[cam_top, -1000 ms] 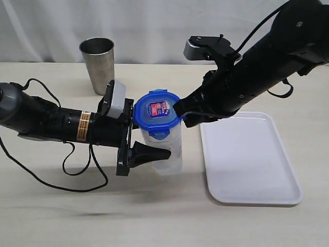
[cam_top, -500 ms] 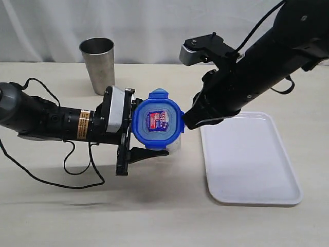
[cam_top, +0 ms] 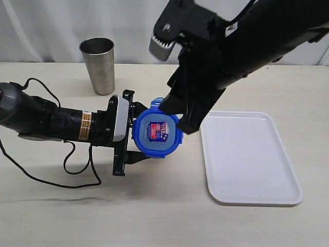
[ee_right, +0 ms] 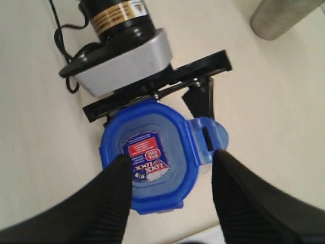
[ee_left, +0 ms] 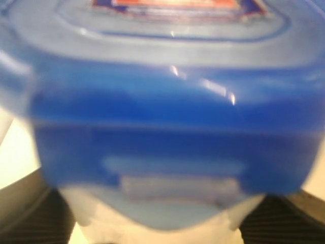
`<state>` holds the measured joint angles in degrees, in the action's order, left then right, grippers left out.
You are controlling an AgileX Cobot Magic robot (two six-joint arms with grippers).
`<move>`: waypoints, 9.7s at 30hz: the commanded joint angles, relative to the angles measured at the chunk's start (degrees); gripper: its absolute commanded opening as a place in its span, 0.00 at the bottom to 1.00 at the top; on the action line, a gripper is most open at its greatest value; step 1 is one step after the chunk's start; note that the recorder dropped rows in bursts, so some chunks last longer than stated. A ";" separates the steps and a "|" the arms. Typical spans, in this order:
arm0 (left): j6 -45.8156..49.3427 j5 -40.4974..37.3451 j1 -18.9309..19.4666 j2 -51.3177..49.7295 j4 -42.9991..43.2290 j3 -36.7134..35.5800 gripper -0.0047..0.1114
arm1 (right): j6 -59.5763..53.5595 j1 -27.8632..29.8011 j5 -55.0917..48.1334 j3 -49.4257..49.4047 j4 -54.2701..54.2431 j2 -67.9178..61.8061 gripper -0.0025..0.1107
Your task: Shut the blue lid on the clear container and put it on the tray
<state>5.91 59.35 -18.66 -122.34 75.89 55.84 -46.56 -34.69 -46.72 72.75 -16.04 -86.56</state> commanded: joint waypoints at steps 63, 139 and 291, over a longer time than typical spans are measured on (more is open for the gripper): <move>-9.14 8.74 -0.06 0.86 -1.17 0.34 0.04 | 6.19 -5.36 -12.13 7.79 16.97 -23.16 0.35; -32.12 -78.03 -34.00 0.96 24.05 26.44 0.04 | 38.01 -5.36 26.91 -43.76 19.38 84.66 0.06; -39.44 -10.34 -24.88 -24.10 -24.25 43.10 0.89 | 38.34 -5.36 19.51 -43.76 19.45 84.66 0.06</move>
<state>-31.47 48.92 -44.50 -147.80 48.21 98.69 -8.33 -40.32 -26.73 29.33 3.15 -2.12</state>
